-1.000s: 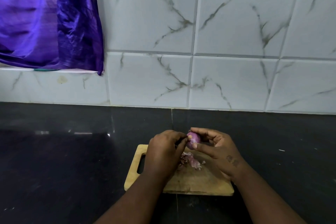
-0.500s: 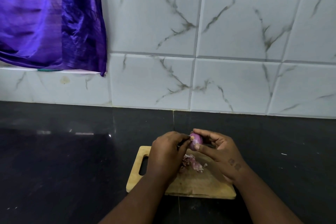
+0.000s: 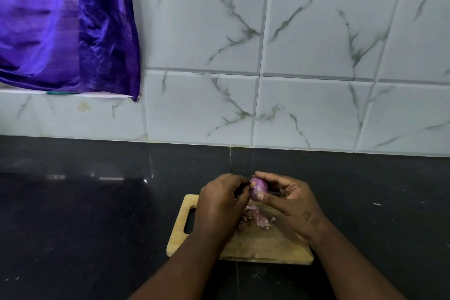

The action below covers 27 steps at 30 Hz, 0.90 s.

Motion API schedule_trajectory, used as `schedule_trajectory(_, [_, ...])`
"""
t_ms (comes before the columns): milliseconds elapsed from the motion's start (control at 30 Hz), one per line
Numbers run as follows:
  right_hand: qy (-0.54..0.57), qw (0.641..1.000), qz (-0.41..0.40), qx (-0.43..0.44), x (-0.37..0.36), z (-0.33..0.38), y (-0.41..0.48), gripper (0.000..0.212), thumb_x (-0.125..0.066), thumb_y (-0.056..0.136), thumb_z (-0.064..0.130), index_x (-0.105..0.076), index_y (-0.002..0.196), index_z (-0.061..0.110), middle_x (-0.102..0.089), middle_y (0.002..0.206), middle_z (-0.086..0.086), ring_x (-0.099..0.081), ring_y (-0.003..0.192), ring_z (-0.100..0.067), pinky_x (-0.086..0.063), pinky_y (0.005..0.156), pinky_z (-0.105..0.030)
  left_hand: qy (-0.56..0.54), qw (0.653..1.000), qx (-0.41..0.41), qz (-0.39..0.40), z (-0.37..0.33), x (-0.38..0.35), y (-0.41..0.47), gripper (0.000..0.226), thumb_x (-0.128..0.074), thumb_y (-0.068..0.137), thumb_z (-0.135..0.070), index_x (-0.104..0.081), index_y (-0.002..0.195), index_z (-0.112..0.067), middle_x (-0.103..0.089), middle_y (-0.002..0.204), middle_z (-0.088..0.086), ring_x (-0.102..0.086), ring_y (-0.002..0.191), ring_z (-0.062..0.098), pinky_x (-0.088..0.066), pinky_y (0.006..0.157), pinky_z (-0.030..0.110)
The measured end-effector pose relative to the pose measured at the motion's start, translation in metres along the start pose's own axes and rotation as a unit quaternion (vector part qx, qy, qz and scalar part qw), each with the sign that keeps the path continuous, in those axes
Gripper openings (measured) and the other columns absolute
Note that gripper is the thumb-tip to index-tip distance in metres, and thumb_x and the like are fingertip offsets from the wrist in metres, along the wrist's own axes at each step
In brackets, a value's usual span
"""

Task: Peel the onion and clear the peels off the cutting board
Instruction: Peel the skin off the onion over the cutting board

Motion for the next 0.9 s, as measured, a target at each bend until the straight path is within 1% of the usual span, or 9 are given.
schedule_trajectory(133, [0.021,1.0,0.005,0.007,-0.002,0.002,0.0,0.045,-0.086,0.08,0.009,-0.077,0.123,0.021,-0.08,0.12,0.002,-0.074,0.115,-0.016,-0.059,0.102,-0.039,0.012,1.0,0.006,0.004,-0.003,-0.001,0.001,0.007,-0.07,0.095,-0.022,-0.072,0.101,-0.024,-0.066,0.094,-0.011,-0.061,0.079,0.007,-0.055,0.068,0.029])
schedule_trajectory(267, [0.053,0.999,0.007,0.011,-0.003,0.004,0.0,0.046,-0.084,0.08,0.002,-0.075,0.124,0.014,-0.08,0.12,-0.001,-0.075,0.114,-0.017,-0.061,0.099,-0.033,-0.019,0.998,0.053,0.012,0.004,-0.005,0.002,0.008,-0.063,0.099,-0.024,-0.057,0.095,-0.028,-0.054,0.091,-0.014,-0.052,0.079,0.005,-0.04,0.063,0.018])
schedule_trajectory(300, [0.06,0.998,0.006,0.01,-0.004,0.004,0.0,0.046,-0.083,0.081,0.001,-0.075,0.124,0.014,-0.08,0.12,-0.001,-0.075,0.115,-0.018,-0.061,0.099,-0.032,-0.03,0.997,0.066,0.012,0.007,-0.006,0.001,0.008,-0.062,0.1,-0.025,-0.056,0.095,-0.028,-0.053,0.091,-0.013,-0.052,0.08,0.004,-0.039,0.063,0.017])
schedule_trajectory(433, [0.083,0.996,-0.006,0.008,0.0,0.003,0.002,0.047,-0.082,0.081,-0.002,-0.074,0.125,0.013,-0.079,0.123,-0.004,-0.074,0.117,-0.02,-0.06,0.1,-0.036,-0.09,0.992,0.089,-0.024,0.016,-0.002,0.001,0.01,-0.059,0.103,-0.02,-0.063,0.095,-0.025,-0.062,0.089,-0.01,-0.059,0.083,0.006,-0.054,0.069,0.034])
schedule_trajectory(467, [0.086,0.996,-0.009,0.009,0.0,0.003,0.002,0.047,-0.082,0.082,-0.002,-0.074,0.125,0.013,-0.079,0.123,-0.004,-0.074,0.117,-0.021,-0.06,0.101,-0.038,-0.115,0.989,0.086,-0.03,0.016,-0.002,0.001,0.011,-0.058,0.104,-0.021,-0.064,0.097,-0.025,-0.064,0.09,-0.01,-0.061,0.084,0.006,-0.055,0.071,0.036])
schedule_trajectory(567, [0.08,0.997,-0.012,0.012,0.001,0.004,0.001,0.046,-0.082,0.082,-0.003,-0.074,0.124,0.014,-0.079,0.122,-0.002,-0.074,0.116,-0.019,-0.061,0.099,-0.033,-0.14,0.988,0.061,0.002,0.01,-0.006,0.0,0.007,-0.062,0.103,-0.03,-0.068,0.106,-0.03,-0.068,0.099,-0.014,-0.065,0.094,0.003,-0.058,0.077,0.03])
schedule_trajectory(667, [0.062,0.998,-0.006,0.019,-0.001,0.007,0.0,0.045,-0.083,0.081,-0.001,-0.075,0.123,0.016,-0.079,0.122,0.0,-0.074,0.116,-0.017,-0.06,0.099,-0.03,-0.112,0.992,0.054,-0.004,0.01,-0.006,0.001,0.004,-0.067,0.1,-0.026,-0.067,0.102,-0.029,-0.066,0.097,-0.016,-0.063,0.092,0.002,-0.058,0.076,0.029])
schedule_trajectory(767, [0.067,0.997,-0.004,0.023,-0.002,0.007,0.001,0.046,-0.084,0.08,-0.002,-0.075,0.121,0.015,-0.079,0.122,-0.002,-0.073,0.117,-0.019,-0.06,0.098,-0.031,-0.111,0.992,0.065,-0.012,0.011,-0.005,0.001,0.007,-0.063,0.102,-0.021,-0.064,0.097,-0.026,-0.064,0.092,-0.013,-0.061,0.087,0.005,-0.057,0.072,0.032])
schedule_trajectory(900, [0.115,0.993,0.005,0.025,-0.005,0.01,0.0,0.047,-0.082,0.078,-0.006,-0.073,0.122,0.008,-0.078,0.122,-0.009,-0.074,0.117,-0.024,-0.061,0.096,-0.032,-0.114,0.989,0.092,-0.009,0.014,-0.006,0.0,0.011,-0.053,0.107,-0.027,-0.057,0.096,-0.028,-0.061,0.092,-0.009,-0.059,0.083,0.007,-0.055,0.069,0.036])
Point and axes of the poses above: each hand's wrist, its own y-axis towards the middle knuckle, its own x-axis out of the back of the hand, z = x × y, the point moved 8 cm from there along y, towards the middle knuckle
